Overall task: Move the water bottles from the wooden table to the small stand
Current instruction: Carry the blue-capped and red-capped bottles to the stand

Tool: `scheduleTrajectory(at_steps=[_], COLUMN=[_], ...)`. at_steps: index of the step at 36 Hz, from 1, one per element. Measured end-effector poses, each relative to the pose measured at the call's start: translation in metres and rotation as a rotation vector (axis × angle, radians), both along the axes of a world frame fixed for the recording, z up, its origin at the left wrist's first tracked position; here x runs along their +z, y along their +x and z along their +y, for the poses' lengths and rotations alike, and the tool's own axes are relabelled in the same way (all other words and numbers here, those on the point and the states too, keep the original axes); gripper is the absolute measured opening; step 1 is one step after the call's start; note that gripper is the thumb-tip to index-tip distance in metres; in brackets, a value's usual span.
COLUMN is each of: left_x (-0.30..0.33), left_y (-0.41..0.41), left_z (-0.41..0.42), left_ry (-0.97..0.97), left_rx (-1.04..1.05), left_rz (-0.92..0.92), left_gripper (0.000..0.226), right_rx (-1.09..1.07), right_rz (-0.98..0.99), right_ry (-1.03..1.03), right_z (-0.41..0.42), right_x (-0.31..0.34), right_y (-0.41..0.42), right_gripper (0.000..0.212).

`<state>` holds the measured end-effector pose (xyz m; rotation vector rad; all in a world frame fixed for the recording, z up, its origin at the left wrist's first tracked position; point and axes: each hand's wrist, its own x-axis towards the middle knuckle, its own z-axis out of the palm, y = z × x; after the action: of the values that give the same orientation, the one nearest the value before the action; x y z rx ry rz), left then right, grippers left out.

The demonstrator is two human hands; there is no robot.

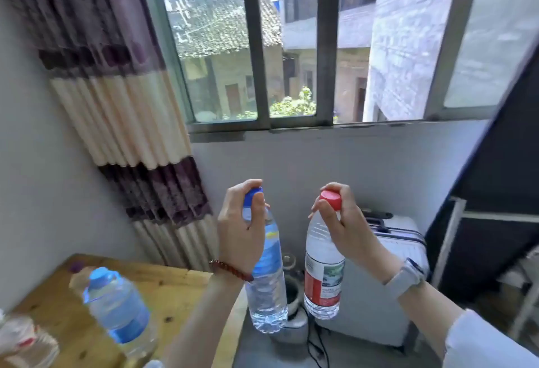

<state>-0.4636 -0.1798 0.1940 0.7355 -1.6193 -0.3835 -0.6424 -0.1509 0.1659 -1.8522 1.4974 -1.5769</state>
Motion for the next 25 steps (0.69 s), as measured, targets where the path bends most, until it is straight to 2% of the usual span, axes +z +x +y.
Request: scheduleTrajectory(at_steps=[4, 7, 13, 19, 23, 25], left_x=[-0.041, -0.065, -0.117, -0.141, -0.148, -0.153], left_y=[-0.117, -0.204, -0.374, -0.527, -0.629, -0.677], left_z=[0.054, 0.103, 0.203, 0.311, 0.377, 0.407], left_ry=[0.081, 0.124, 0.257, 0.365, 0.484, 0.501], left_rx=[-0.227, -0.39, -0.642, -0.892, -0.987, -1.042], left_rz=[-0.085, -0.156, -0.252, -0.333, -0.382, -0.429], left_gripper=[0.013, 0.014, 0.02, 0.03, 0.011, 0.013], right_rx=[-0.223, -0.376, -0.675, -0.991, -1.184, -1.249], right_rz=[-0.046, -0.065, -0.1, -0.126, -0.17, -0.196], right_ry=[0.074, 0.129, 0.261, 0.438, 0.446, 0.448], right_z=[0.096, 0.171, 0.325, 0.457, 0.525, 0.555], right_x=[-0.036, -0.057, -0.102, -0.124, -0.127, -0.129], right_y=[-0.103, -0.177, -0.316, -0.418, -0.483, -0.516], right_gripper=[0.046, 0.051, 0.03, 0.032, 0.036, 0.029])
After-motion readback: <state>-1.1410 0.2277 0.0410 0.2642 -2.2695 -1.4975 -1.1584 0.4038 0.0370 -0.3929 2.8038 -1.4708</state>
